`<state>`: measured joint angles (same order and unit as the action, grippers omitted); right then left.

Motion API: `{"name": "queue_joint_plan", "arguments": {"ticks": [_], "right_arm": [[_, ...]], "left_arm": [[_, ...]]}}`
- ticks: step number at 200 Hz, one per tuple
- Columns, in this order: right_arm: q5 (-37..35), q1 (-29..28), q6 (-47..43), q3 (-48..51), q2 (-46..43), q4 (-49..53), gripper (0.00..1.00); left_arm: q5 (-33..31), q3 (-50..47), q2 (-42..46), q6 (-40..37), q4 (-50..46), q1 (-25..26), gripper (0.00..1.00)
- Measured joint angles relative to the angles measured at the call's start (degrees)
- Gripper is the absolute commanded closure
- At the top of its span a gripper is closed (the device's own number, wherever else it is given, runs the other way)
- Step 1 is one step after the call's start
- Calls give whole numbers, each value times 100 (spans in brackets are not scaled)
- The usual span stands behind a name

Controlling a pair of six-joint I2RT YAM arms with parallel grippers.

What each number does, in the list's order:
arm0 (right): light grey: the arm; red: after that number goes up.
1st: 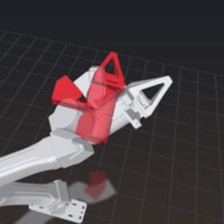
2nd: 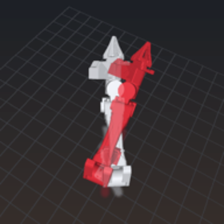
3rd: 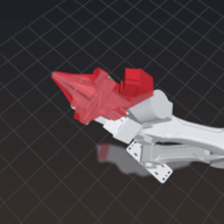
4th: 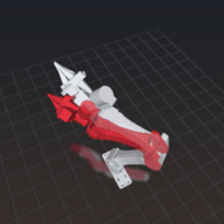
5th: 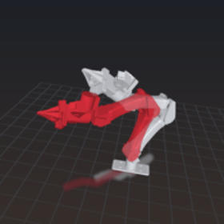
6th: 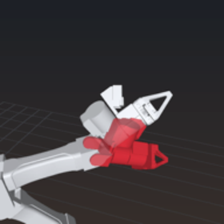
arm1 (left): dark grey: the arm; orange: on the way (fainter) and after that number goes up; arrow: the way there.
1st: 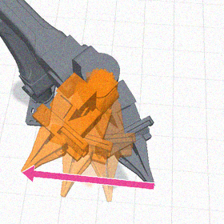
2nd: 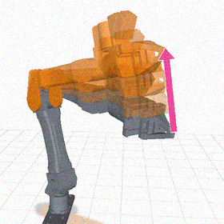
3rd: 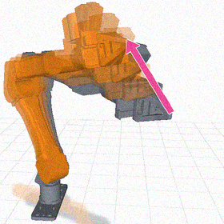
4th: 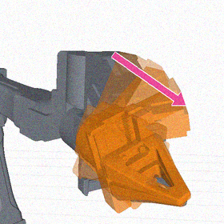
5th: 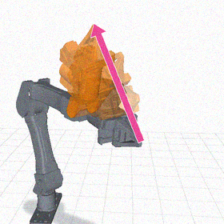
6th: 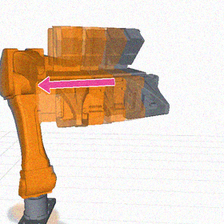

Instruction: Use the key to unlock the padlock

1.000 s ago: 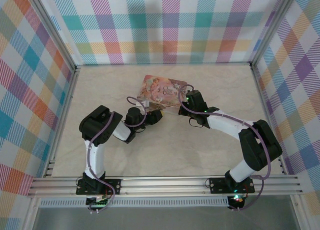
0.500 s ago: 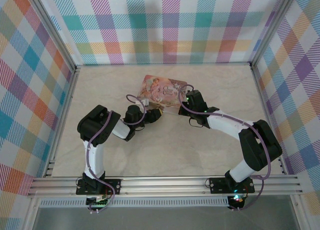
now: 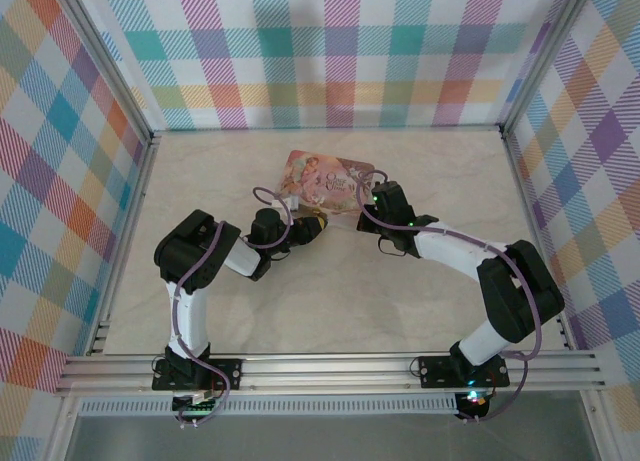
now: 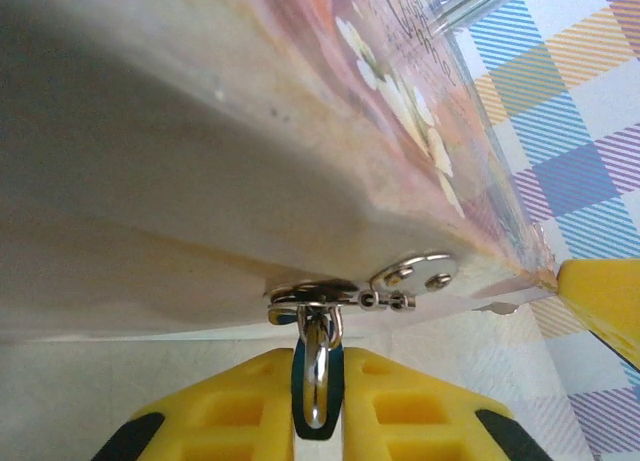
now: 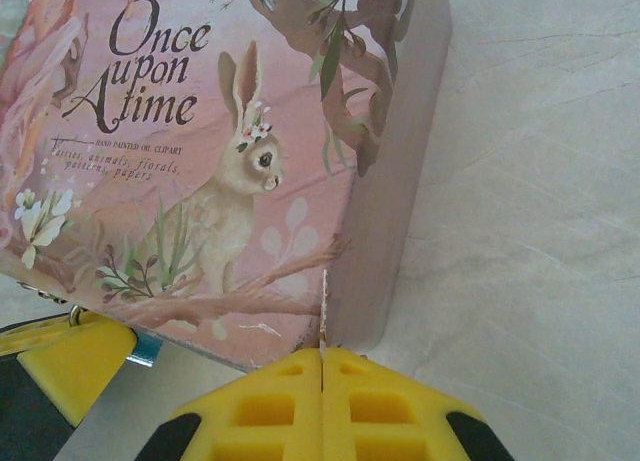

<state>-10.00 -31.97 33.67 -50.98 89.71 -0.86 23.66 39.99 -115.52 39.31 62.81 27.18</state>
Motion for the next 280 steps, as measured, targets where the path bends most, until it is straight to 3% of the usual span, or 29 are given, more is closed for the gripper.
{"name": "queue_joint_plan", "arguments": {"ticks": [44, 60, 105, 166, 249, 280], "right_arm": [[0, 0, 0, 0, -9, 0, 100], [0, 0, -2, 0, -9, 0, 100], [0, 0, -2, 0, -17, 0, 100], [20, 0, -2, 0, -17, 0, 100], [22, 0, -2, 0, -17, 0, 100], [22, 0, -2, -2, -17, 0, 100]], "left_arm": [[87, 0, 175, -76, -365, -33, 88], [131, 11, 247, -142, -549, -35, 74], [247, 35, 313, -138, -857, -39, 60], [376, 136, -85, 205, -133, -37, 49], [378, 146, -540, 516, 953, -35, 49], [378, 146, -658, 638, 1266, -33, 44]]}}
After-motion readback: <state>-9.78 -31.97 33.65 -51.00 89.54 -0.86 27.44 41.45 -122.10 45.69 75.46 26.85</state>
